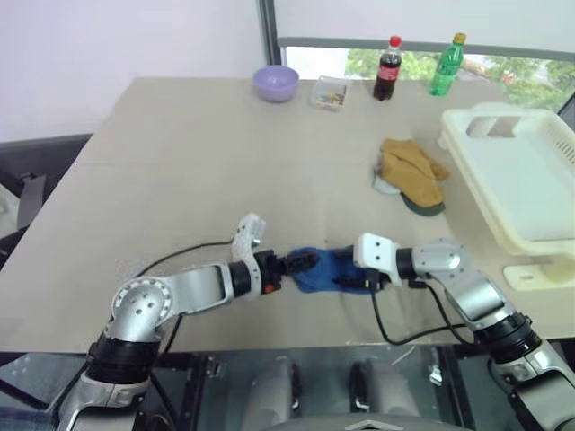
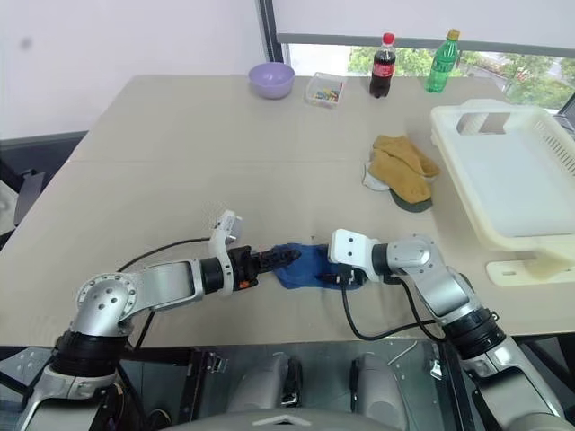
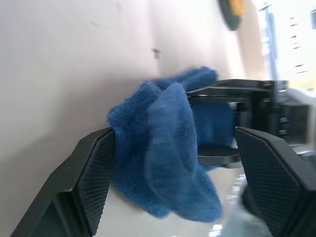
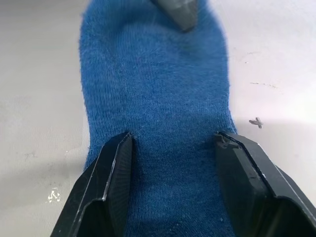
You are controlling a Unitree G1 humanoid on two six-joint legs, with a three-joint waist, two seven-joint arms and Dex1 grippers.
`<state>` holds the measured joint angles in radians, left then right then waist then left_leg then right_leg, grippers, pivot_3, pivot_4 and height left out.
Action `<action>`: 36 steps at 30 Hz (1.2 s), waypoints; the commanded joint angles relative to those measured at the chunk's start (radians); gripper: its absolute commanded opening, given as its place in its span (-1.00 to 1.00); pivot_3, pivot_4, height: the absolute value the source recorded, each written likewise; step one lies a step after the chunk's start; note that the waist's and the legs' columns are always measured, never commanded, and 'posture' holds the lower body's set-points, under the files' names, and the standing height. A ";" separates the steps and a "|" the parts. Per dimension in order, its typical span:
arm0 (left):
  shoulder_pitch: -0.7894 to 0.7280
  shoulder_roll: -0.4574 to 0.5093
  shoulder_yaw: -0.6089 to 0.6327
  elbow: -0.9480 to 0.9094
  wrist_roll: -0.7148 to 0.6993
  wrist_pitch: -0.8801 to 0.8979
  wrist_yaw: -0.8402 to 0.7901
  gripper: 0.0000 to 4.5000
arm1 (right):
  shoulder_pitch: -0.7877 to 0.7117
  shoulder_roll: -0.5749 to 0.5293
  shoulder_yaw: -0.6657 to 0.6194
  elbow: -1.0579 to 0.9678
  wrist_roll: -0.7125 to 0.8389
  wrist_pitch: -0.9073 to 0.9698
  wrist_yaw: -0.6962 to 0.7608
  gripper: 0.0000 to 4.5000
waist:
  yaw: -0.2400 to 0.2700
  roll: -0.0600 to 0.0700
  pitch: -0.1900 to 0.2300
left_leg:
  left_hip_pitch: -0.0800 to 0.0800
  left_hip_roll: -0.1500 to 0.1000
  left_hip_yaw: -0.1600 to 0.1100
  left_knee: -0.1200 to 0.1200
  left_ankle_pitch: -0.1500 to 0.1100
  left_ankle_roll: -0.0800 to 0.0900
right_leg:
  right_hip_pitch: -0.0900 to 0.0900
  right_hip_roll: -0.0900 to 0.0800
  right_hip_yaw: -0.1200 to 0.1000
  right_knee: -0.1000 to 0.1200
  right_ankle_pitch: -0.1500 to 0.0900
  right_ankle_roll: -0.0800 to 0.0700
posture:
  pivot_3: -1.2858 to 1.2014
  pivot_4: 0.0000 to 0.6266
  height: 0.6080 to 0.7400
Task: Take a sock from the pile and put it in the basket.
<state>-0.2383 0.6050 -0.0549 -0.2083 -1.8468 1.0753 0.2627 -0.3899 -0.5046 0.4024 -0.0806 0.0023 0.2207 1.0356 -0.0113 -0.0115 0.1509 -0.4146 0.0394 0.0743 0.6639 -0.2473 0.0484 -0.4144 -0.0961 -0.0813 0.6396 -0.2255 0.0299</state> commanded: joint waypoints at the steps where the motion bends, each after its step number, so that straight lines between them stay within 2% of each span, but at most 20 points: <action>1: -0.013 0.008 -0.004 -0.015 -0.074 0.006 -0.030 0.79 | 0.027 -0.003 0.034 0.040 -0.043 0.029 -0.024 0.18 | -0.001 -0.001 0.001 | 0.000 0.000 0.000 -0.001 0.001 -0.001 | 0.000 0.000 0.000 0.000 0.000 0.000 | 0.03 -0.52 0.89; 13: -0.093 -0.085 -0.033 0.017 -0.076 -0.021 -0.090 0.79 | 0.034 -0.014 0.026 0.018 -0.043 0.052 -0.043 0.18 | -0.001 -0.002 0.002 | 0.000 0.000 0.000 -0.002 0.001 -0.001 | 0.001 0.001 -0.001 -0.002 -0.001 0.002 | 0.03 -0.52 0.89; 21: -0.092 -0.121 -0.033 0.013 -0.078 -0.016 -0.149 0.79 | 0.036 -0.016 0.018 0.002 -0.041 0.070 -0.049 0.18 | 0.000 -0.003 0.003 | 0.000 0.000 0.000 -0.002 0.002 -0.001 | 0.001 0.002 -0.002 -0.002 -0.001 0.003 | 0.03 -0.52 0.89; 29: -0.055 -0.138 -0.049 0.061 0.062 0.011 -0.254 0.79 | 0.042 -0.018 -0.021 -0.066 0.008 0.127 -0.046 0.18 | 0.003 -0.003 0.003 | 0.000 0.000 0.000 -0.002 0.001 -0.001 | 0.001 0.003 -0.004 -0.003 -0.002 0.003 | 0.03 -0.52 0.89; 36: -0.028 -0.223 0.014 0.143 0.164 -0.022 -0.489 0.79 | 0.077 -0.032 -0.043 -0.125 0.055 0.190 -0.043 0.18 | 0.013 -0.002 0.006 | -0.002 -0.001 0.000 -0.005 0.002 -0.001 | 0.000 0.005 -0.006 -0.007 -0.001 0.001 | 0.03 -0.52 0.89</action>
<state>-0.2692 0.3949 -0.0720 -0.0657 -1.6990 1.0614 -0.1493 -0.3296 -0.5200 0.3533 -0.2017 0.0613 0.3890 0.9941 0.0021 -0.0130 0.1571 -0.4166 0.0382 0.0745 0.6586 -0.2444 0.0467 -0.4141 -0.0899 -0.0870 0.6320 -0.2259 0.0311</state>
